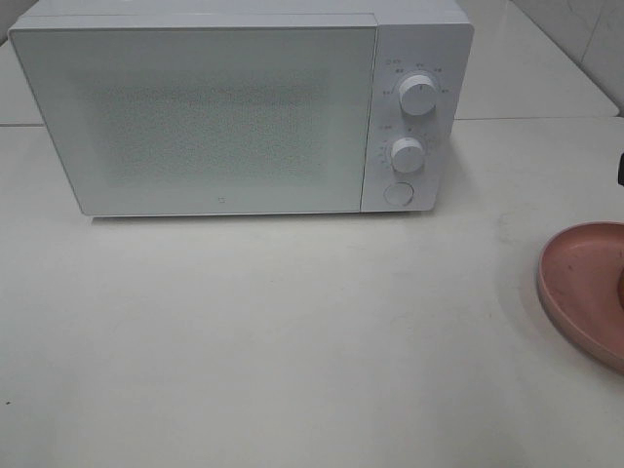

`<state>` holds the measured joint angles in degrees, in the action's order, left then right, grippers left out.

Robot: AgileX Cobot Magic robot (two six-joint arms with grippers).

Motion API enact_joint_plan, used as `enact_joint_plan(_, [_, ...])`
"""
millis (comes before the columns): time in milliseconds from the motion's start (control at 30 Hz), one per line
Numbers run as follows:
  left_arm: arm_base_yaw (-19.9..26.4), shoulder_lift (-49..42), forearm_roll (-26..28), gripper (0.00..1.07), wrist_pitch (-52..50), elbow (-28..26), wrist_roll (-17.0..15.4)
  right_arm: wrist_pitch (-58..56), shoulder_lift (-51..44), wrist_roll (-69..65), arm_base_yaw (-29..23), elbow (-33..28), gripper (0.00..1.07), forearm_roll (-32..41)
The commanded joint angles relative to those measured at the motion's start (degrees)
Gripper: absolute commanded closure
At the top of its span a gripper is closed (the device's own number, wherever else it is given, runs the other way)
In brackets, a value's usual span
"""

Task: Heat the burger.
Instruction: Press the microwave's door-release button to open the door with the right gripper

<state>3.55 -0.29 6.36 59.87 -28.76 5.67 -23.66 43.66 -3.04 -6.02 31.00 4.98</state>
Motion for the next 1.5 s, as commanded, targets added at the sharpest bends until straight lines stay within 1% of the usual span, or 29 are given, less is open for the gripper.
enact_joint_plan(33, [-0.06,-1.09,0.0,0.09,-0.29,0.23,-0.34,4.58,2.41,-0.06,-0.23,0.06,0.34,0.23])
enact_joint_plan(367, [-0.06,-1.09,0.0,0.09,-0.29,0.23,-0.34,13.98,10.37,-0.23,-0.23,0.06,0.34,0.23])
enact_joint_plan(433, [-0.06,-1.09,0.0,0.09,-0.29,0.23,-0.34,17.99,12.61,-0.23,-0.23,0.06,0.34,0.23])
enact_joint_plan(533, [-0.06,-1.09,0.0,0.09,-0.29,0.23,-0.34,19.25,13.24,-0.23,-0.23,0.06,0.34,0.23])
enact_joint_plan(600, [-0.06,-1.09,0.0,0.09,-0.29,0.23,-0.34,25.21,16.27,-0.23,-0.23,0.06,0.34,0.23])
enact_joint_plan(633, [-0.06,-1.09,0.0,0.09,-0.29,0.23,-0.34,25.21,16.27,-0.23,-0.23,0.06,0.34,0.23])
enact_joint_plan(667, [-0.06,-1.09,0.0,0.09,-0.29,0.23,-0.34,28.65,17.82,-0.23,-0.23,0.06,0.34,0.17])
enact_joint_plan(733, [-0.06,-1.09,0.0,0.09,-0.29,0.23,-0.34,30.65,18.62,-0.23,-0.23,-0.17,0.34,0.11])
enact_joint_plan(767, [-0.06,-1.09,0.0,0.09,-0.29,0.23,-0.34,35.58,19.82,-0.23,-0.23,-1.6,0.34,0.17])
enact_joint_plan(800, [-0.06,-1.09,0.0,0.09,-0.29,0.23,-0.34,35.58,19.82,-0.23,-0.23,-1.6,0.34,0.17])
enact_joint_plan(833, [-0.06,-1.09,0.0,0.09,-0.29,0.23,-0.34,38.79,20.34,-0.23,-0.23,-2.64,0.34,0.17])
enact_joint_plan(867, [-0.06,-1.09,0.0,0.09,-0.29,0.23,-0.34,44.4,20.97,0.0,-0.4,-4.81,0.34,0.23])
enact_joint_plan(900, [-0.06,-1.09,0.0,0.09,-0.29,0.23,-0.34,44.4,20.97,0.0,-0.4,-4.81,0.34,0.23])
enact_joint_plan(967, [-0.06,-1.09,0.0,0.09,-0.29,0.23,-0.34,49.96,21.14,1.72,-2.29,-7.91,0.34,2.35])
enact_joint_plan(1033, [-0.06,-1.09,0.0,0.09,-0.29,0.23,-0.34,51.05,21.14,3.04,-3.27,-8.77,0.34,3.38])
enact_joint_plan(1067, [-0.06,-1.09,0.0,0.09,-0.29,0.23,-0.34,53.57,21.14,5.79,-5.44,-10.37,0.34,5.5])
enact_joint_plan(1100, [-0.06,-1.09,0.0,0.09,-0.29,0.23,-0.34,53.57,21.14,5.79,-5.44,-10.37,0.34,5.5])
enact_joint_plan(1133, [-0.06,-1.09,0.0,0.09,-0.29,0.23,-0.34,54.77,21.14,7.05,-6.65,-10.94,0.34,6.7])
enact_joint_plan(1167, [-0.06,-1.09,0.0,0.09,-0.29,0.23,-0.34,57.7,21.14,9.97,-8.88,-12.26,0.34,9.74])
enact_joint_plan(1200, [-0.06,-1.09,0.0,0.09,-0.29,0.23,-0.34,57.7,21.14,9.97,-8.88,-12.26,0.34,9.74])
enact_joint_plan(1233, [-0.06,-1.09,0.0,0.09,-0.29,0.23,-0.34,58.9,21.14,11.0,-9.68,-12.72,0.34,10.94])
enact_joint_plan(1267, [-0.06,-1.09,0.0,0.09,-0.29,0.23,-0.34,61.08,21.26,13.52,-11.63,-13.64,0.34,13.92])
enact_joint_plan(1300, [-0.06,-1.09,0.0,0.09,-0.29,0.23,-0.34,61.08,21.26,13.52,-11.63,-13.64,0.34,13.92])
enact_joint_plan(1333, [-0.06,-1.09,0.0,0.09,-0.29,0.23,-0.34,62.28,21.49,15.01,-12.72,-14.04,0.34,15.36])
enact_joint_plan(1367, [-0.06,-1.09,0.0,0.09,-0.29,0.23,-0.34,64.92,22.57,17.99,-14.9,-14.84,0.34,17.82])
enact_joint_plan(1400, [-0.06,-1.09,0.0,0.09,-0.29,0.23,-0.34,64.92,22.57,17.99,-14.9,-14.84,0.34,17.82])
enact_joint_plan(1433, [-0.06,-1.09,0.0,0.09,-0.29,0.23,-0.34,67.15,24.64,20.28,-17.3,-15.24,0.34,20.86])
enact_joint_plan(1467, [-0.06,-1.09,0.0,0.09,-0.29,0.23,-0.34,67.15,24.64,20.28,-17.3,-15.24,0.34,20.86])
enact_joint_plan(1500, [-0.06,-1.09,0.0,0.09,-0.29,0.23,-0.34,70.65,26.87,21.89,-19.71,-15.53,0.34,23.55])
